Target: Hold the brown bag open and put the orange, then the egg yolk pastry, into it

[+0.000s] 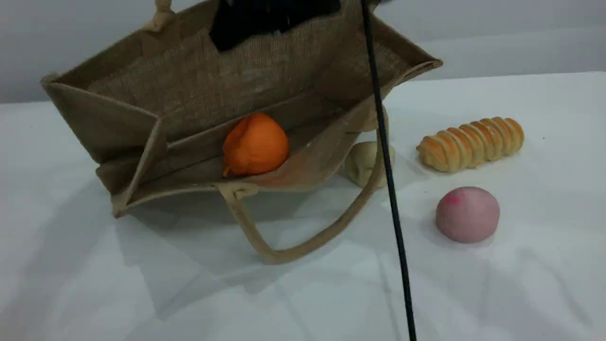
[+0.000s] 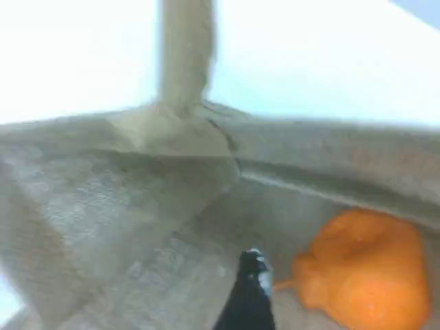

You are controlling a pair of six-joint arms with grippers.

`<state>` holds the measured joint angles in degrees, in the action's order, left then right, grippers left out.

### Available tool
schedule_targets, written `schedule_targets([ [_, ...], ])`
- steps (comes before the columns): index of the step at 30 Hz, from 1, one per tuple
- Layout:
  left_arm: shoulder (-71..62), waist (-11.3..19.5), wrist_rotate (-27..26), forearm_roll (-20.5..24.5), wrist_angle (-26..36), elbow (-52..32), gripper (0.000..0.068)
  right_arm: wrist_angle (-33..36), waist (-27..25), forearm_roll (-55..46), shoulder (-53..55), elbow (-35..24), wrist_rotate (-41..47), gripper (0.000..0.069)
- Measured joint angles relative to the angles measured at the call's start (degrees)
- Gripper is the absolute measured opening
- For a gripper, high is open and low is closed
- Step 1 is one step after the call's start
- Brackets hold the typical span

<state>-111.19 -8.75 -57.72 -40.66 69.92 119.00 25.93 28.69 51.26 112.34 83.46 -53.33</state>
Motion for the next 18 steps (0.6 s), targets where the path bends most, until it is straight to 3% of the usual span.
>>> schedule_targets([
  [4,0.0,0.8,0.1,-0.1,0.2,0.0,0.0091,3.0,-2.0,-3.5,-3.8,-0.2,4.5,0.0562],
  [12,0.0,6.5,3.3,-0.4,0.0,0.0,0.0091,10.3,-10.8,-11.7,-5.3,-0.2,14.6,0.0561],
  [18,0.0,11.4,4.2,-3.5,-0.3,0.0,0.0091,11.8,-15.9,-11.9,-5.3,-0.2,15.0,0.0561],
])
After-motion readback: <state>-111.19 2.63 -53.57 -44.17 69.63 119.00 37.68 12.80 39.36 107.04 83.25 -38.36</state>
